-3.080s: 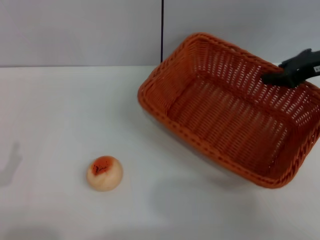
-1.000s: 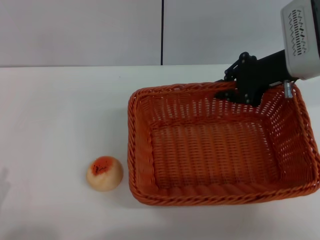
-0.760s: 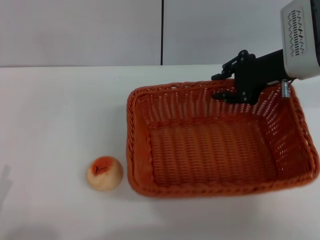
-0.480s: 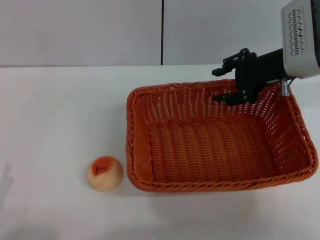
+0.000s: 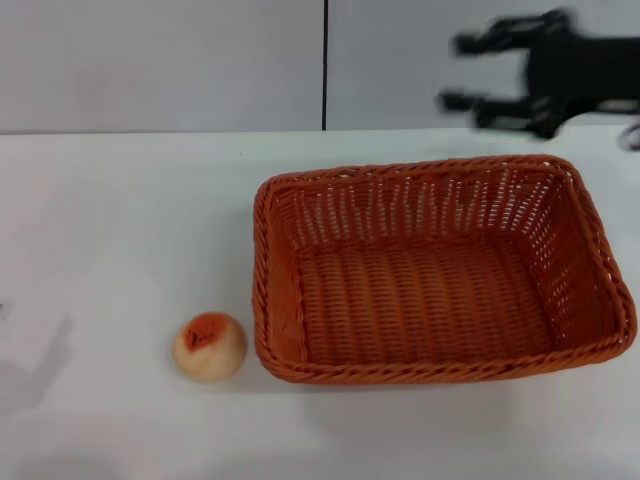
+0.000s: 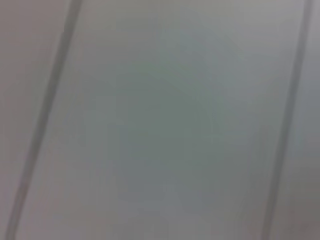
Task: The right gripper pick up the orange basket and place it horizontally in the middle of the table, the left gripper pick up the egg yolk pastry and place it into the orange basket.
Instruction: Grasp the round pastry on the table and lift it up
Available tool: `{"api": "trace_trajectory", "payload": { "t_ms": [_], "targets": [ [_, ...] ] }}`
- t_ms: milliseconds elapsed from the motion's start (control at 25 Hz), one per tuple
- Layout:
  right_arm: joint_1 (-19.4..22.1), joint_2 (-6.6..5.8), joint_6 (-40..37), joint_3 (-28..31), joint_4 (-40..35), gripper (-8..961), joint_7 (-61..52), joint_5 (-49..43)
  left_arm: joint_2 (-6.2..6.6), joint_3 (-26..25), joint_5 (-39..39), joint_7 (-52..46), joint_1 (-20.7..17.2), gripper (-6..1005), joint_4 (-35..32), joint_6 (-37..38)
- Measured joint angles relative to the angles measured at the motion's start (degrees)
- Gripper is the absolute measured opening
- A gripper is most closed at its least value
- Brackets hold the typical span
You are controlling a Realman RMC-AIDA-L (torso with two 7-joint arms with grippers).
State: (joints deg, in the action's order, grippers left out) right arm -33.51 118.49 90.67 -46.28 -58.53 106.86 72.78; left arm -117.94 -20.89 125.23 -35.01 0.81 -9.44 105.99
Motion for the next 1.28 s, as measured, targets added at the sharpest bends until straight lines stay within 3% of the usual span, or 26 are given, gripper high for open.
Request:
{"api": "trace_trajectory", "payload": {
  "t_ms": [280, 440, 560, 680, 840, 880, 1280],
  "targets": [
    [16.5, 0.39, 2.9, 5.7, 0.7, 574, 0.5, 28.9, 0.15, 13.6, 0.0, -5.9, 6.2, 757, -10.5, 0.9],
    [24.0, 0.50, 3.4, 5.8, 5.9, 574, 3.5, 38.6, 0.07, 20.0, 0.0, -6.4, 8.3, 756, -13.1, 0.6],
    [27.1, 0.51, 3.7, 5.9, 9.5, 573, 3.9, 42.4, 0.07, 22.3, 0.0, -6.6, 9.0, 755, -13.7, 0.0],
    [28.2, 0.51, 4.6, 6.9, 12.2, 573, 4.0, 43.2, -0.24, 27.1, 0.0, -6.3, 10.4, 754, -13.4, -4.0],
    [28.2, 0.49, 5.6, 7.7, 15.1, 573, 4.0, 43.4, -0.33, 27.9, 0.0, -6.2, 11.0, 753, -12.9, -4.9],
    [28.1, 0.47, 5.8, 7.8, 15.5, 573, 4.0, 43.4, -0.42, 31.2, 0.0, -4.6, 12.2, 753, -10.1, -9.2],
    [27.4, 0.39, 5.9, 7.8, 17.1, 573, 4.1, 43.3, -0.46, 34.4, 0.0, 0.5, 12.5, 750, -3.8, -15.9]
  ]
}}
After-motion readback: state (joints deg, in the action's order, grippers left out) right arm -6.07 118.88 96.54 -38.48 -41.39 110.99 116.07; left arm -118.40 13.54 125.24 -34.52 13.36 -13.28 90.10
